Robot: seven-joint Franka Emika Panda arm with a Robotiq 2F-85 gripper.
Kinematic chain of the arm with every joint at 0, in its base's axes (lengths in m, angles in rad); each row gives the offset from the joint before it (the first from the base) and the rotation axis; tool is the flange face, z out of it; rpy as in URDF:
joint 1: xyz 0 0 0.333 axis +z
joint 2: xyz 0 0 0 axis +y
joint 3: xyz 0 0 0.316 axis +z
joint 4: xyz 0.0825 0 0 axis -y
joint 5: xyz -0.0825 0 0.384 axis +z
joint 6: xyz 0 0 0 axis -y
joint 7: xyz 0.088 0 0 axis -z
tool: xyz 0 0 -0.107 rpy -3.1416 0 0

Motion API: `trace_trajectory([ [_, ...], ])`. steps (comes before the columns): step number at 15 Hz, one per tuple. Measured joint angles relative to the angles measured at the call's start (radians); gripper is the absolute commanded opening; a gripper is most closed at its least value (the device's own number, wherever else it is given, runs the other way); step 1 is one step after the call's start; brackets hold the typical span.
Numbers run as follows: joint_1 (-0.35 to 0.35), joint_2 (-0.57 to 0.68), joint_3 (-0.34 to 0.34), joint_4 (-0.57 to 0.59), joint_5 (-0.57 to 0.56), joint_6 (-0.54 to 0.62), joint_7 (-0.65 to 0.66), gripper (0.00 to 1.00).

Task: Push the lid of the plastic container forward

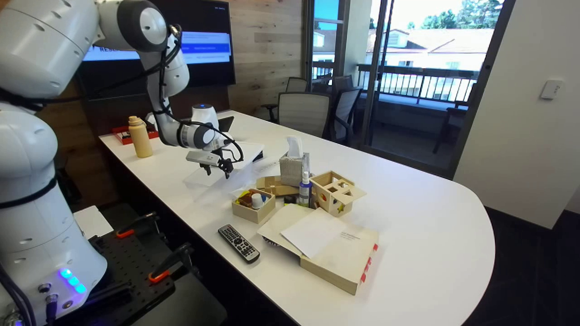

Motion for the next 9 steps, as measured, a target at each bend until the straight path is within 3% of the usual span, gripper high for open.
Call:
trace_trajectory([
  [9,-0.055,-0.351,-0.035,-0.185,0.000,-0.142,0.001,1.00],
])
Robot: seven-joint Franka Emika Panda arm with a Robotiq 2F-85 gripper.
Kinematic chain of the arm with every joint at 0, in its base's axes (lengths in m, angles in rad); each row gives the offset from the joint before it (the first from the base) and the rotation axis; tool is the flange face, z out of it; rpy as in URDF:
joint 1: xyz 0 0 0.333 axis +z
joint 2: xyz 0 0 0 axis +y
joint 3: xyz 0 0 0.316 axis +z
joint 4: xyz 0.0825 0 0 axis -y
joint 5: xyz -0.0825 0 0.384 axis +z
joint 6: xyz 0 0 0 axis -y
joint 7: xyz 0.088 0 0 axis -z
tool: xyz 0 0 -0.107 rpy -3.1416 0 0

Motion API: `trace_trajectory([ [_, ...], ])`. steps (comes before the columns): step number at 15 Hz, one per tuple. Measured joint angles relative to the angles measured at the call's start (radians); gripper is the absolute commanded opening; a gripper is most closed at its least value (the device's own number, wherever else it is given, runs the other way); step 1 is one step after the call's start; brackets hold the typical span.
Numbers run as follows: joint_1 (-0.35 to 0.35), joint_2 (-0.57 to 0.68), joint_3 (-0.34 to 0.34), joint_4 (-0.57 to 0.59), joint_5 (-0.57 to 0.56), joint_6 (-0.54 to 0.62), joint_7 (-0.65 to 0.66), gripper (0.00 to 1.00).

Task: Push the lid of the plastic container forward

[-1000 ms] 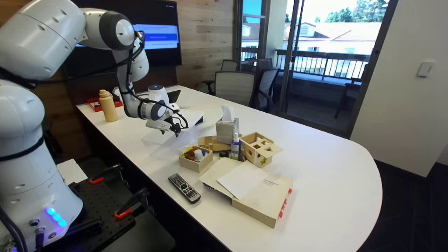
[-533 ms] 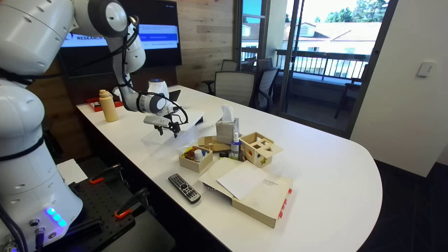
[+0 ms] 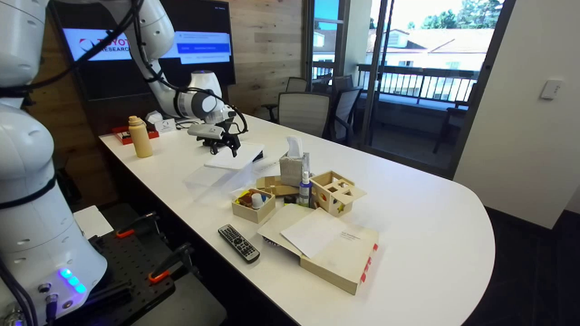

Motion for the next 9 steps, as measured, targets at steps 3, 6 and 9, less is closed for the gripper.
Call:
trace_trajectory([
  [3,-0.042,-0.130,-0.011,-0.072,0.000,-0.022,0.000,1.00],
  [6,-0.086,-0.225,-0.012,-0.129,0.000,-0.034,0.000,1.00],
  [9,-0.113,-0.273,-0.013,-0.161,0.000,-0.041,0.001,1.00],
])
